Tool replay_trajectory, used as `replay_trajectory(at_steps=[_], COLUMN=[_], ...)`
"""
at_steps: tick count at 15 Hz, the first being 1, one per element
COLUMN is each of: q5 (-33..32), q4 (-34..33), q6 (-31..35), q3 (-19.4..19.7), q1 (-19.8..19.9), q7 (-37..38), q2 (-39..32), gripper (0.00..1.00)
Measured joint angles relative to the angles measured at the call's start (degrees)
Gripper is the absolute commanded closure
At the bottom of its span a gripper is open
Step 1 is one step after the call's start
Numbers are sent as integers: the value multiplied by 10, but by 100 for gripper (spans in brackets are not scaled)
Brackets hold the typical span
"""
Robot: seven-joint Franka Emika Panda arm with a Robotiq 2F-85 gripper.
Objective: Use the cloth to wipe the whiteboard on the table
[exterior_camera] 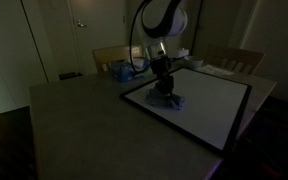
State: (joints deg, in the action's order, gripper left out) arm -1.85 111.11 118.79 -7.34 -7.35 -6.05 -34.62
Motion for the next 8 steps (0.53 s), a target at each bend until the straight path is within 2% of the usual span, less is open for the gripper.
replay_trajectory(at_steps=[8], q5=[1], q4=[-1], q6=[32], q3=[-6], q1=[-11], q7=[44], q2=[0], gripper=[98])
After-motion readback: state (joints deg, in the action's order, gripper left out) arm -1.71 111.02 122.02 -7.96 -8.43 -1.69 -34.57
